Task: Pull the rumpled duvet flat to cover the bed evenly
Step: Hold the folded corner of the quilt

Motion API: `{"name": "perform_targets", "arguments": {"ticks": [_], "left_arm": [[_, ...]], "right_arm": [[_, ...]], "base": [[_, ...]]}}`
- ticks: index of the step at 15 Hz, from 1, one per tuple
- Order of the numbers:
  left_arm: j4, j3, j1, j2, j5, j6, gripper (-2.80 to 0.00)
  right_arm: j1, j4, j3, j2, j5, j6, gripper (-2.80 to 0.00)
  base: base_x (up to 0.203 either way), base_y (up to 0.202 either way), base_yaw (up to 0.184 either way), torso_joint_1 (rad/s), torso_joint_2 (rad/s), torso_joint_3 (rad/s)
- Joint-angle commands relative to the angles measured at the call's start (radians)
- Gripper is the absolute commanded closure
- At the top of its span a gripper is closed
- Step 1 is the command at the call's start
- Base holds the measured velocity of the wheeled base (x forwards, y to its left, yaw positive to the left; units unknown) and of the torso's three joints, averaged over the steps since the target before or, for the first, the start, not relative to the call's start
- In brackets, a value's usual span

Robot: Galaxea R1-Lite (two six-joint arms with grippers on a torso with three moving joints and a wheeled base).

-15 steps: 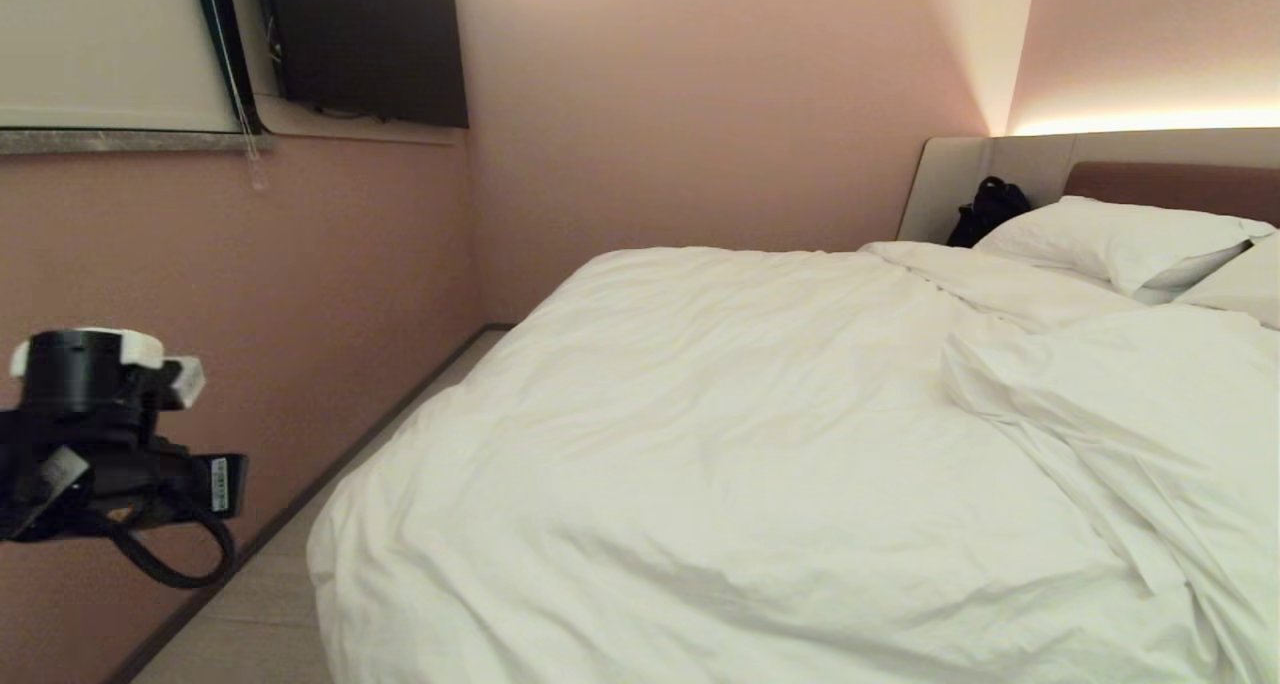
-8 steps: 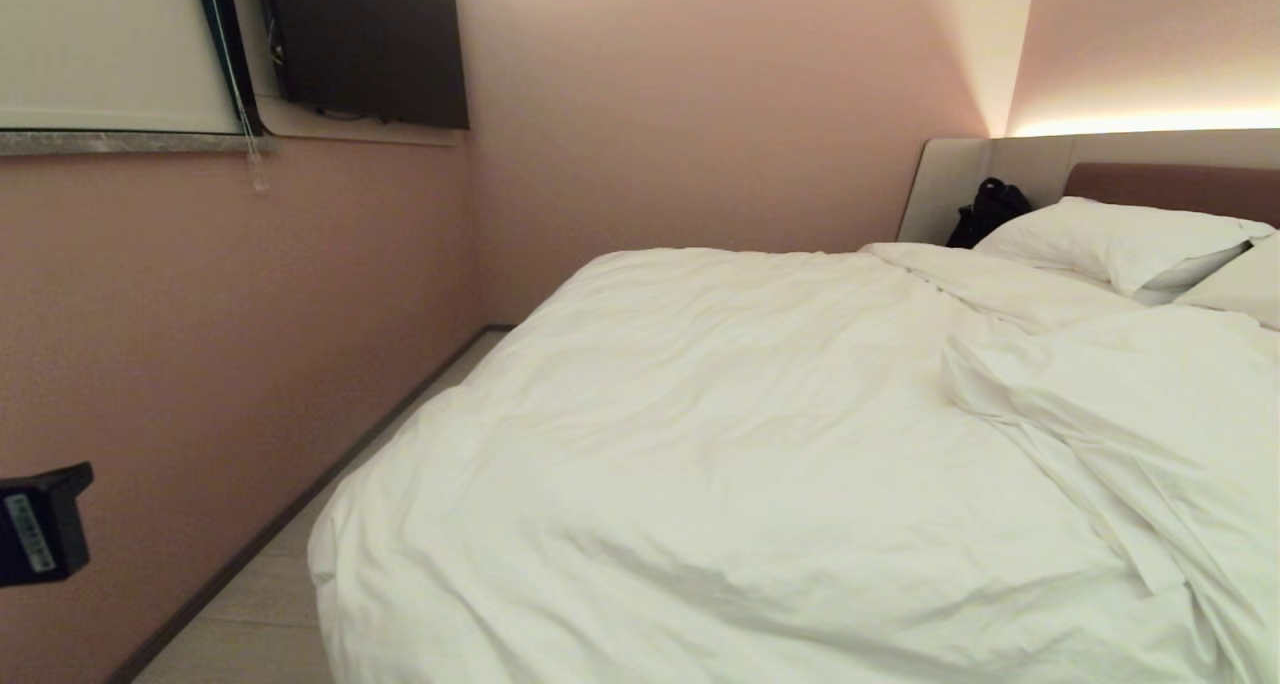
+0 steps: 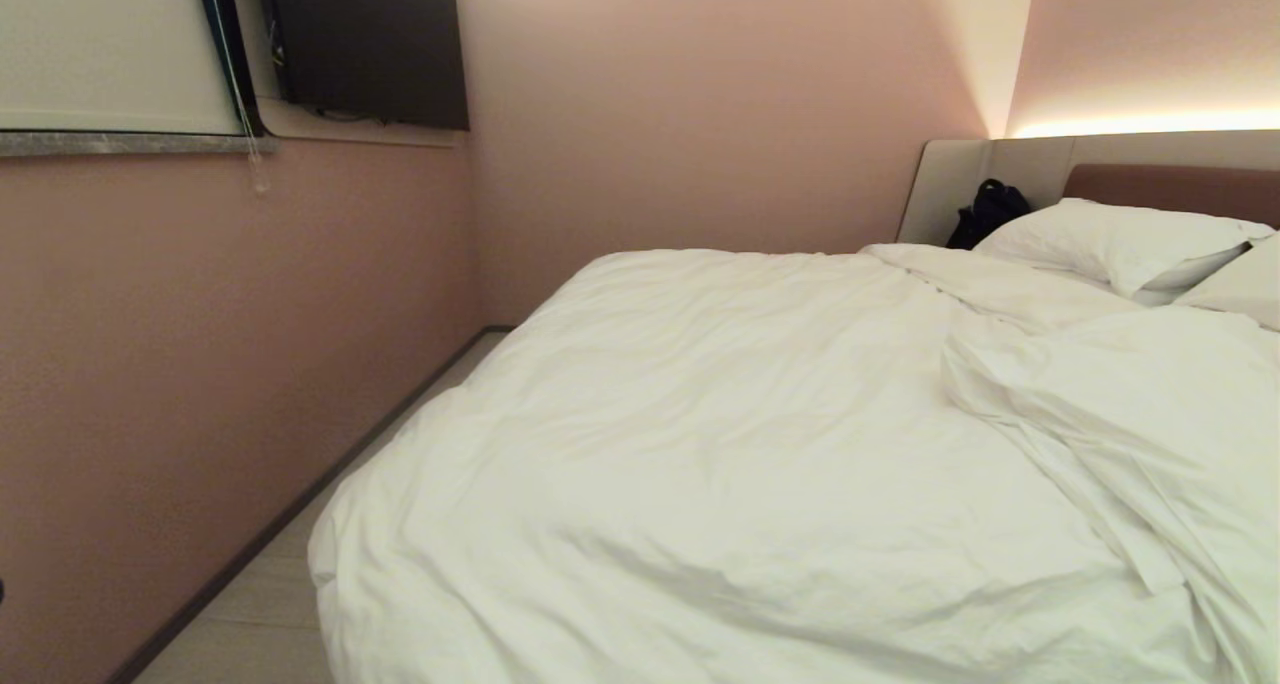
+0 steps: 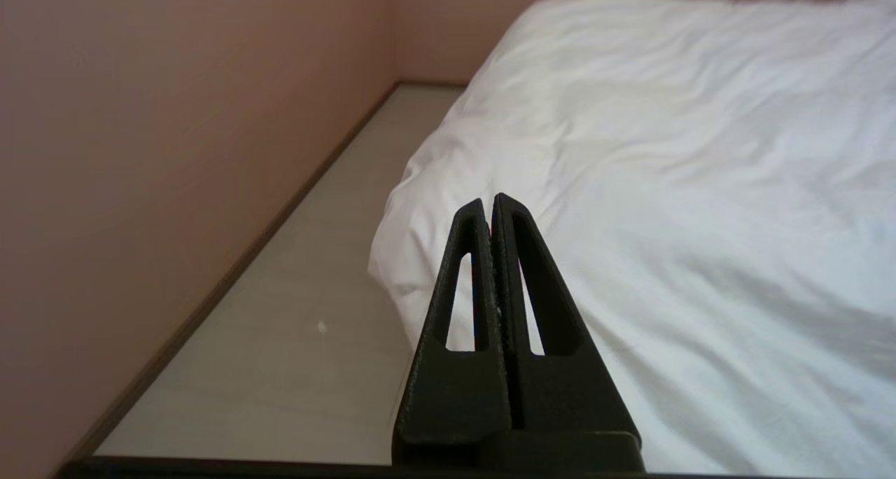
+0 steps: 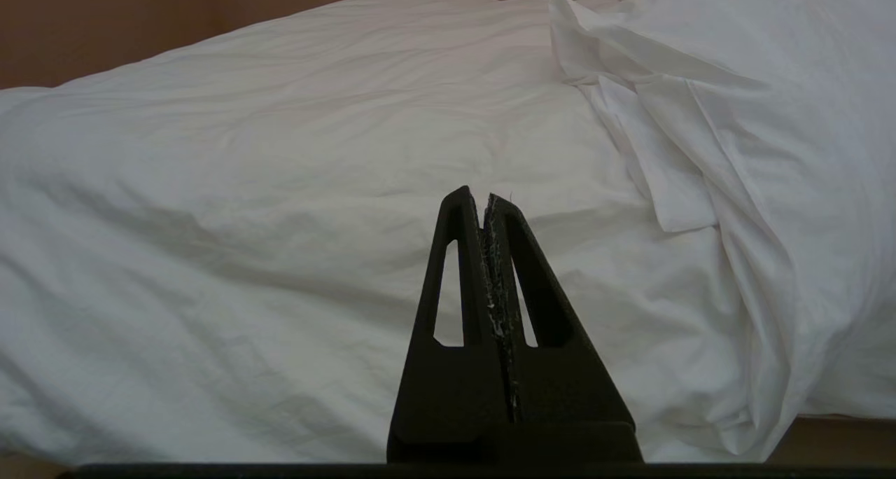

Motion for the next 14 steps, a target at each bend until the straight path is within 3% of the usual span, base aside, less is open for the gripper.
{"name": "perform_targets", "arguments": {"ticks": [1, 8, 14], "left_arm": [[-0.002, 0.037, -0.01, -0.132, -0.002, -0.002, 0.0], [-0.039, 0.184, 0.01, -0.352, -0.067, 0.003, 0.0], [-0.018, 0.273, 0.016, -0.487, -0.083, 0.01, 0.0]], "right_arm": [[0.0, 0.0, 0.0, 0.0, 0.001, 0.0, 0.0], [0.0, 0.0, 0.0, 0.0, 0.001, 0.0, 0.0], [0.0, 0.0, 0.0, 0.0, 0.001, 0.0, 0.0]], "base": [[0.0, 0.0, 0.0, 0.0, 0.0, 0.0], [0.0, 0.0, 0.0, 0.0, 0.0, 0.0], [0.0, 0.0, 0.0, 0.0, 0.0, 0.0]]}}
